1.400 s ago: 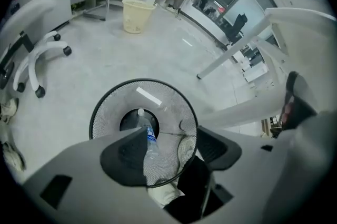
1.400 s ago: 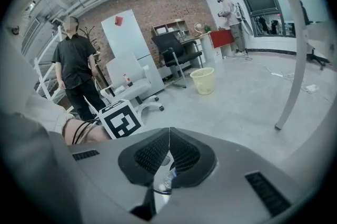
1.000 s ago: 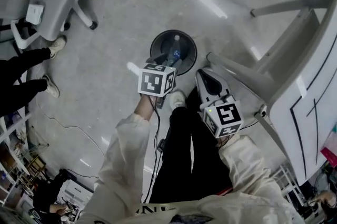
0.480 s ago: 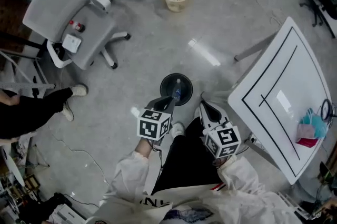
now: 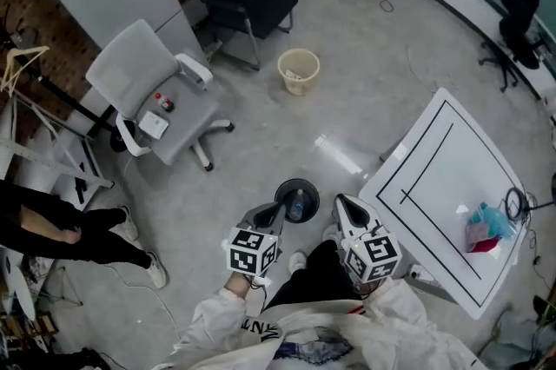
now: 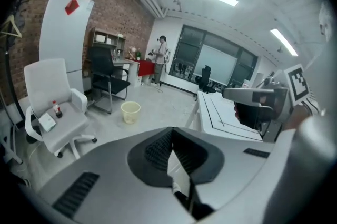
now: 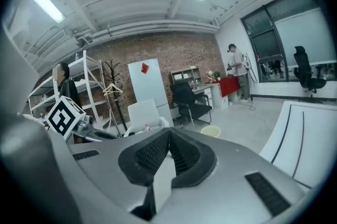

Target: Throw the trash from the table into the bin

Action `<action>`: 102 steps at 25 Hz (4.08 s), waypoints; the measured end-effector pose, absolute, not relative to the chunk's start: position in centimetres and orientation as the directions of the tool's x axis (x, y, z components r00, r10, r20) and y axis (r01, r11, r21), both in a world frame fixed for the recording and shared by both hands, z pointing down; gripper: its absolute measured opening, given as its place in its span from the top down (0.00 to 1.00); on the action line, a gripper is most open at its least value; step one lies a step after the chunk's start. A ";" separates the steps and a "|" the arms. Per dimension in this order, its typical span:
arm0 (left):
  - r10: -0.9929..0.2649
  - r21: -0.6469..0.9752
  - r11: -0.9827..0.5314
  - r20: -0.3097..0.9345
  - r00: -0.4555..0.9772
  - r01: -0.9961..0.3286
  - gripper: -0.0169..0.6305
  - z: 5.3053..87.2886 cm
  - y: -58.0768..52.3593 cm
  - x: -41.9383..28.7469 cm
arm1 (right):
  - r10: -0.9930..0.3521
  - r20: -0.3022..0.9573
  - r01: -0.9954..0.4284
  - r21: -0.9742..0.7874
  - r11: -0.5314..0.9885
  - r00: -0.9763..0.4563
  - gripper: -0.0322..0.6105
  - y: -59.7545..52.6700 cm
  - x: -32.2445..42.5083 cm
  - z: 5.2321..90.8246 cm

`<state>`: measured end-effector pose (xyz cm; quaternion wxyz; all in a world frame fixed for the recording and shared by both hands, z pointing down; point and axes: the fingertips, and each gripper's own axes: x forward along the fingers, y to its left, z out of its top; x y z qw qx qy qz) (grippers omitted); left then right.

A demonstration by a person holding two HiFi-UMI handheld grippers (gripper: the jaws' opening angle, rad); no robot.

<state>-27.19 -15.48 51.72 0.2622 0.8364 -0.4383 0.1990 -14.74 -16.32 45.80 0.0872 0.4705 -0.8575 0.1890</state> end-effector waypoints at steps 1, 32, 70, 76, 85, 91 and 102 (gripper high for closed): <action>-0.647 0.251 -0.486 0.540 0.538 -0.837 0.96 50.1 -15.3 -27.1 | -0.780 0.308 -0.838 -0.228 0.495 -0.544 0.92 -16.3 -14.5 44.4; -0.867 -0.010 -0.475 0.177 0.465 -0.880 0.96 30.1 -12.6 -25.7 | -0.750 0.070 -0.752 -0.120 0.648 -0.657 0.92 -12.1 -19.0 28.2; -0.522 0.071 -0.817 0.330 0.787 -0.572 0.96 36.5 -8.4 -2.5 | -0.945 0.210 -0.956 -0.208 0.206 -0.249 0.92 -4.4 2.9 33.9; -0.453 0.047 -0.868 0.334 0.827 -0.494 0.96 35.7 -4.6 6.4 | -0.969 0.182 -0.966 -0.228 0.125 -0.168 0.92 -0.6 11.4 33.2; -0.379 0.029 -0.910 0.345 0.859 -0.413 0.96 35.1 1.3 16.8 | -0.986 0.150 -0.968 -0.247 0.038 -0.077 0.92 5.3 21.8 32.6; -0.331 0.019 -0.933 0.342 0.880 -0.358 0.96 35.7 4.8 23.3 | -0.991 0.135 -0.967 -0.255 -0.018 -0.017 0.92 9.1 28.1 33.2; -0.252 -0.007 -0.964 0.335 0.908 -0.265 0.96 35.7 11.4 31.9 | -0.991 0.111 -0.961 -0.258 -0.105 0.079 0.92 15.9 36.5 33.0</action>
